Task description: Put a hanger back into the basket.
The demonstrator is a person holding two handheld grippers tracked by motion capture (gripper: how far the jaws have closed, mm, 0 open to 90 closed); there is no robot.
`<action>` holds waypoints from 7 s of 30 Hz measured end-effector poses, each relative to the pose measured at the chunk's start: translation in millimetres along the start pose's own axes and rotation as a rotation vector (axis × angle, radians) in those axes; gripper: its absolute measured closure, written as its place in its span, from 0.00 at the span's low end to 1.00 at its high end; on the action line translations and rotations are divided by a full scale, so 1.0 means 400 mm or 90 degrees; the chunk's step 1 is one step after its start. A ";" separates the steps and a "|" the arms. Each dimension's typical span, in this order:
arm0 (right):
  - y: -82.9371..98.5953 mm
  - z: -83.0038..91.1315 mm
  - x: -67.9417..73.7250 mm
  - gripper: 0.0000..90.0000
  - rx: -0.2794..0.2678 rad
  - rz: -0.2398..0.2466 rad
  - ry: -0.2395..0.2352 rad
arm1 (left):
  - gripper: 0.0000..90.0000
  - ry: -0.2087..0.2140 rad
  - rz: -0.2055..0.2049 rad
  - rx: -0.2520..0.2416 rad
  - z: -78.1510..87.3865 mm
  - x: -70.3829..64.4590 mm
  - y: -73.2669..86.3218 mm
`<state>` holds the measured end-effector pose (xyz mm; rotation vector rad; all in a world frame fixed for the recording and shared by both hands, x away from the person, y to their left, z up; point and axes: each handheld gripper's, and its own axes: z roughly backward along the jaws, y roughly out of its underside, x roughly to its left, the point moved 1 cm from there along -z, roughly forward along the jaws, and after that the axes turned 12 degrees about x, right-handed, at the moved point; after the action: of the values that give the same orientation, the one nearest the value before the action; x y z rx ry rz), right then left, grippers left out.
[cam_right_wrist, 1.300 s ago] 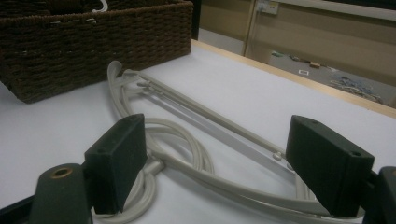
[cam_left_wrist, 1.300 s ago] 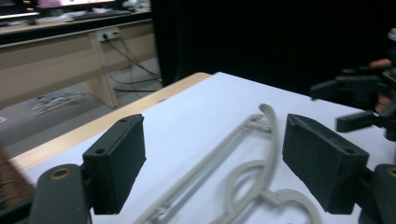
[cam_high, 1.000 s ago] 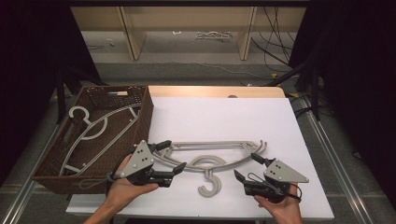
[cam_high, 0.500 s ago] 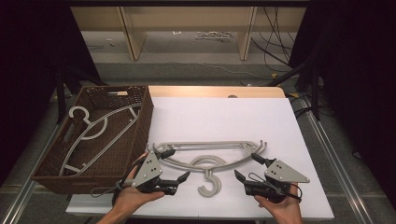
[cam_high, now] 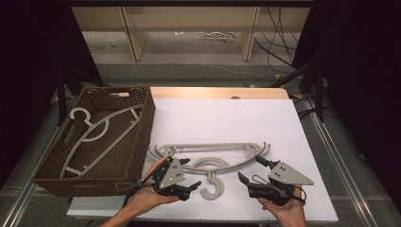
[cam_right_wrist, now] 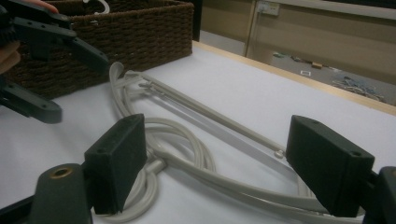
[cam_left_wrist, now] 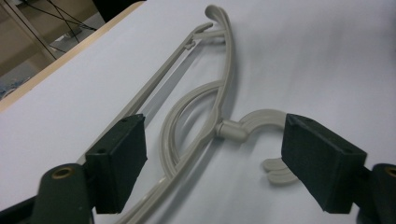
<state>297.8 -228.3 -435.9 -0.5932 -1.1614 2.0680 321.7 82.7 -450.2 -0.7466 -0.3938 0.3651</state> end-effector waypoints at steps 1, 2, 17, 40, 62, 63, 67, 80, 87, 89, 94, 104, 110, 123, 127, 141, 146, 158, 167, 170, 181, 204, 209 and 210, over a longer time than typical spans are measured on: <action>0.000 0.000 0.000 0.24 0.000 0.000 0.000 | 0.26 0.001 -0.009 0.010 -0.006 0.002 -0.004; 0.000 0.000 0.000 0.24 0.002 0.000 -0.001 | 0.28 -0.004 -0.027 0.026 -0.009 0.005 -0.006; 0.002 -0.004 -0.001 0.24 0.010 0.008 -0.005 | 0.52 -0.013 -0.165 0.125 -0.095 0.011 -0.029; 0.004 -0.009 0.002 0.24 0.018 0.004 -0.011 | 0.65 0.038 -0.202 0.180 -0.175 0.049 -0.029; 0.004 -0.007 -0.004 0.25 0.016 0.002 -0.008 | 0.91 0.055 -0.295 0.163 -0.170 0.066 -0.069; 0.004 -0.005 -0.005 0.25 0.021 -0.004 -0.012 | 0.91 0.056 -0.293 0.157 -0.166 0.070 -0.070; 0.006 0.000 -0.017 0.25 0.009 -0.016 0.001 | 0.91 0.059 -0.259 0.123 -0.146 0.087 -0.076; 0.013 -0.002 -0.026 0.25 0.021 -0.026 0.004 | 0.91 0.079 -0.128 0.052 -0.094 0.126 -0.107; 0.016 -0.006 -0.026 0.25 0.019 -0.037 -0.001 | 0.91 0.110 -0.025 0.007 -0.038 0.145 -0.136; 0.016 -0.004 -0.028 0.25 0.024 -0.033 0.002 | 0.91 0.121 0.000 -0.004 -0.021 0.150 -0.145; 0.017 -0.005 -0.026 0.25 0.025 -0.035 0.001 | 0.91 0.147 0.045 -0.028 0.029 0.154 -0.172; 0.017 -0.007 -0.031 0.25 0.020 -0.028 0.005 | 0.91 0.185 0.108 -0.089 0.142 0.172 -0.233; 0.018 -0.003 -0.029 0.25 0.036 -0.037 0.002 | 0.91 0.181 0.114 -0.100 0.209 0.198 -0.258; 0.020 -0.009 -0.029 0.25 0.025 -0.041 0.005 | 0.91 0.092 0.162 -0.083 0.319 0.308 -0.166; 0.021 -0.014 -0.028 0.25 0.021 -0.044 -0.007 | 0.91 0.058 0.189 -0.083 0.350 0.354 -0.115; 0.023 -0.010 -0.031 0.25 0.052 -0.044 -0.001 | 0.91 -0.029 0.249 -0.042 0.408 0.467 0.048; 0.024 -0.018 -0.030 0.25 0.037 -0.046 0.002 | 0.91 -0.045 0.258 -0.023 0.424 0.490 0.099; 0.025 -0.021 -0.030 0.25 0.044 -0.047 -0.001 | 0.91 -0.056 0.263 0.000 0.448 0.507 0.183; 0.026 -0.026 -0.033 0.25 0.033 -0.043 -0.001 | 0.91 -0.051 0.277 0.024 0.447 0.507 0.225; 0.026 -0.023 -0.031 0.25 0.042 -0.048 0.001 | 0.91 -0.058 0.277 0.039 0.447 0.506 0.239; 0.025 -0.023 -0.031 0.25 0.037 -0.048 0.002 | 0.91 -0.038 0.326 0.067 0.419 0.511 0.292; 0.024 -0.023 -0.030 0.25 0.042 -0.040 -0.002 | 0.88 -0.002 0.399 0.162 0.337 0.541 0.321; 0.023 -0.028 -0.027 0.25 0.033 -0.043 -0.010 | 0.86 -0.021 0.428 0.156 0.346 0.552 0.321; 0.023 -0.025 -0.028 0.25 0.041 -0.040 -0.004 | 0.86 -0.026 0.438 0.162 0.349 0.556 0.321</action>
<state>308.7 -234.4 -448.3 -0.5124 -1.0985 2.0475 426.1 351.2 -400.8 -0.6075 -0.1110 1.0576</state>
